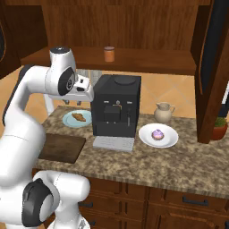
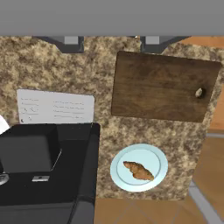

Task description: From the different types of pastries on the counter, select a croissant and place it on the cutting board. Then retrieve a jar of jam from the cabinet and place it alongside the croissant on the cutting board.

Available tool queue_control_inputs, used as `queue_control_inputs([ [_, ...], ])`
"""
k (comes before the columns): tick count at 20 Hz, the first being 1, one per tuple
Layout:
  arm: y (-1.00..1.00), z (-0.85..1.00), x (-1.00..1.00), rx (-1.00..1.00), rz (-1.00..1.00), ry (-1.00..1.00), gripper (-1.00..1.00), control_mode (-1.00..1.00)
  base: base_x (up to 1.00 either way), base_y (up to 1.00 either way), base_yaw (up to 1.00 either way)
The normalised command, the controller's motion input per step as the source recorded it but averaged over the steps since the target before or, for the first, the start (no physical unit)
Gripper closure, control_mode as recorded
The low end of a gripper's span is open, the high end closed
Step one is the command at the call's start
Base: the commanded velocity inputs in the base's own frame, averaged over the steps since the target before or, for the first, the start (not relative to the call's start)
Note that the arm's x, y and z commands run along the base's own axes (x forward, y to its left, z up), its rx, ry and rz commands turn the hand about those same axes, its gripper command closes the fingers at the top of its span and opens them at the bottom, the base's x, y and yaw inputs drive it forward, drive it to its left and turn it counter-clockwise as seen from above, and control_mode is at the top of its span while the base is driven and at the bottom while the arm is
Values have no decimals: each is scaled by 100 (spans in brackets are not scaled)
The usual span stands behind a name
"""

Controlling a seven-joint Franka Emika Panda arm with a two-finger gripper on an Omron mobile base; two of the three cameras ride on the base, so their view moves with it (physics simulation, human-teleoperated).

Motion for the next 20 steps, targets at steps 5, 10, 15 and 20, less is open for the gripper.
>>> queue_control_inputs([
  [5, 42, -46, -8, -7, 5, 1, -100, -100, 0, 0, 0],
  [10, 85, -76, -7, -25, 19, -2, -100, -100, 0, 0, 0],
  [15, 52, -65, 31, -29, 32, -3, -100, -100, 0, 0, 0],
  [20, 15, -26, 98, -1, 48, 0, -100, -100, 0, 0, 0],
])
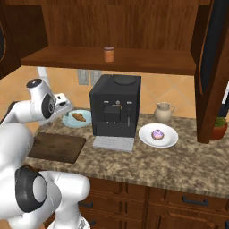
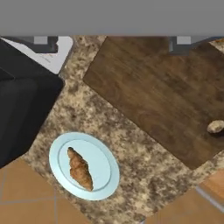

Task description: From the different types of pastries on the counter, select a croissant and place it on the cutting board. Then retrieve a jar of jam from the cabinet and place it alongside the croissant on the cutting board.

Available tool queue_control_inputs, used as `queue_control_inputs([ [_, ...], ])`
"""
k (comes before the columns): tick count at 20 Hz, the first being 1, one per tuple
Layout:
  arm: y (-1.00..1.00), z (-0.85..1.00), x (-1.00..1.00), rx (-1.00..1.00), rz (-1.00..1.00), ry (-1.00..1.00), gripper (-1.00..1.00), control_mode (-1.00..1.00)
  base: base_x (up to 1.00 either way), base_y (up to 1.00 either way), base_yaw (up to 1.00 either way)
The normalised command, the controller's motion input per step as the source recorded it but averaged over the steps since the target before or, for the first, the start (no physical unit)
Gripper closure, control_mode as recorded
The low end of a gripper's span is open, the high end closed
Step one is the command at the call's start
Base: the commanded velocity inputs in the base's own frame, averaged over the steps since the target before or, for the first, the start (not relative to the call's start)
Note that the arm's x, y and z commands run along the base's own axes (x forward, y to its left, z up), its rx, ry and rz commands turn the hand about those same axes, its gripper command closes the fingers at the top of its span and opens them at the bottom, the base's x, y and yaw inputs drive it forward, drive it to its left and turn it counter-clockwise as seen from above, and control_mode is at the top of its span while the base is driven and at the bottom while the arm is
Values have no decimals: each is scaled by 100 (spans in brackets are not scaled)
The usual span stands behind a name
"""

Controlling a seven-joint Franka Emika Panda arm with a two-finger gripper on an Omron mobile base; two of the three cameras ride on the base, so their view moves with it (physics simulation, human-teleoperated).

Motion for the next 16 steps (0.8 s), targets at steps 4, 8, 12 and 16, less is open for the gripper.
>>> queue_control_inputs([
  [4, 0, -19, 100, 2, 54, 0, -100, -100, 0, 0, 0],
  [8, 15, -35, 92, -14, 19, 18, -100, -100, 0, 0, 0],
  [12, 33, -57, 95, -23, 5, 36, -100, -100, 0, 0, 0],
  [16, 6, 0, 14, 0, 0, 3, -100, -100, 0, 0, 0],
])
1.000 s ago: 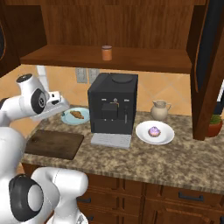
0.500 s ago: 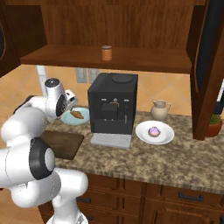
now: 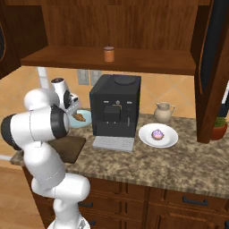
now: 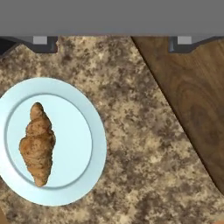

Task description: From the different types of pastries on the counter, select a croissant and place it on the cutting board. Then retrieve a jar of jam from the cabinet and place it alongside the croissant on the cutting board.

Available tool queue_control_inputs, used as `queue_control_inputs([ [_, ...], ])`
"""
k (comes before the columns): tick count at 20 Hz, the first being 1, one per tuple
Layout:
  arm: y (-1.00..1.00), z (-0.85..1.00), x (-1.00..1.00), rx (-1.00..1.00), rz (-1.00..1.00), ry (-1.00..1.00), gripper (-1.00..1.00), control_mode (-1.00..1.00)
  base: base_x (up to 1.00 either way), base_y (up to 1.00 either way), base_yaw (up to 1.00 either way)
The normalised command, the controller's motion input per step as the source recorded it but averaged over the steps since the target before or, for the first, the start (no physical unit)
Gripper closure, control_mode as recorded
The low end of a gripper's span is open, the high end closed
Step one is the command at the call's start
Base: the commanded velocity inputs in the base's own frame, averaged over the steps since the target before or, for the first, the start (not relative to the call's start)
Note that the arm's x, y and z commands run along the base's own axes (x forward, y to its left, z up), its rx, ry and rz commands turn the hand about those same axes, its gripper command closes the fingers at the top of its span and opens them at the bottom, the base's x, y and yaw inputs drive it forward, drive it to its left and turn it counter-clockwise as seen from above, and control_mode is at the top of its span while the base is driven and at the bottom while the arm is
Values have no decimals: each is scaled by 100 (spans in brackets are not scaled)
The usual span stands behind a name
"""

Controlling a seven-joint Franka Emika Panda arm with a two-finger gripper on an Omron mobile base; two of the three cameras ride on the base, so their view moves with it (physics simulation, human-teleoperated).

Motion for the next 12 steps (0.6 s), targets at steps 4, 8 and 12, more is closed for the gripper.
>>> queue_control_inputs([
  [4, 6, 0, 32, 0, 0, 1, -100, -100, 0, 0, 0],
  [8, 14, -15, 88, -7, 0, 4, -100, -100, 0, 0, 0],
  [12, 31, -7, 90, -2, 0, 0, -100, -100, 0, 0, 0],
])
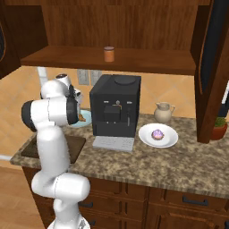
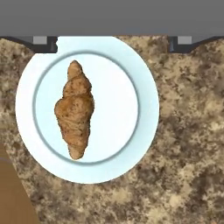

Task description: From the different types of pastries on the counter, select a croissant and place it on the cutting board. Then retrieve a jar of jam from the cabinet and place it alongside the croissant on the cutting board.

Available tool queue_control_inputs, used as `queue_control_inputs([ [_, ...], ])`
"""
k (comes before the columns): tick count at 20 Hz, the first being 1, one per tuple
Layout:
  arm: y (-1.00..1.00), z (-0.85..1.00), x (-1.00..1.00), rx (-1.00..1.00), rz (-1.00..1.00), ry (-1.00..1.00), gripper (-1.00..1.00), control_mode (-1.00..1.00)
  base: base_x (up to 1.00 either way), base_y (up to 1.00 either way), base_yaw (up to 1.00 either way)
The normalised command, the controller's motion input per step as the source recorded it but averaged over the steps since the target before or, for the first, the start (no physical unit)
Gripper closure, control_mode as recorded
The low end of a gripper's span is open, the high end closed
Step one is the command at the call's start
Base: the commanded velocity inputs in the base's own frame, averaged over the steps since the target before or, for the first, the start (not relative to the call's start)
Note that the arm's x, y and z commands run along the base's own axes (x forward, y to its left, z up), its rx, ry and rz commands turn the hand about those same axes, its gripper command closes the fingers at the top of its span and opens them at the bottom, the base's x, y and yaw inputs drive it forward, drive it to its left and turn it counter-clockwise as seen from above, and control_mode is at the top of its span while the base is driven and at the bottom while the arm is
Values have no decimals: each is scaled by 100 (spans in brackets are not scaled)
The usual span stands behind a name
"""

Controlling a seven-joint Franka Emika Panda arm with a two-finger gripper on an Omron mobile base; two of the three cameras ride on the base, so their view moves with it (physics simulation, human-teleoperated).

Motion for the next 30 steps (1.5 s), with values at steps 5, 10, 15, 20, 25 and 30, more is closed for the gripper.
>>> queue_control_inputs([
  [5, 44, -11, 89, -8, -1, 0, -100, -100, 0, 0, 0],
  [10, 30, -18, 67, -18, -8, 0, -100, -100, 0, 0, 0],
  [15, 0, -5, 0, 0, 0, 0, -100, -100, 0, 0, 0],
  [20, -9, -38, -1, 4, 0, 1, -100, -100, 0, 0, 0],
  [25, -17, -29, -6, 6, 0, 2, -100, -100, 0, 0, 0],
  [30, -11, -4, 0, 1, 0, 0, -100, -100, 0, 0, 0],
])
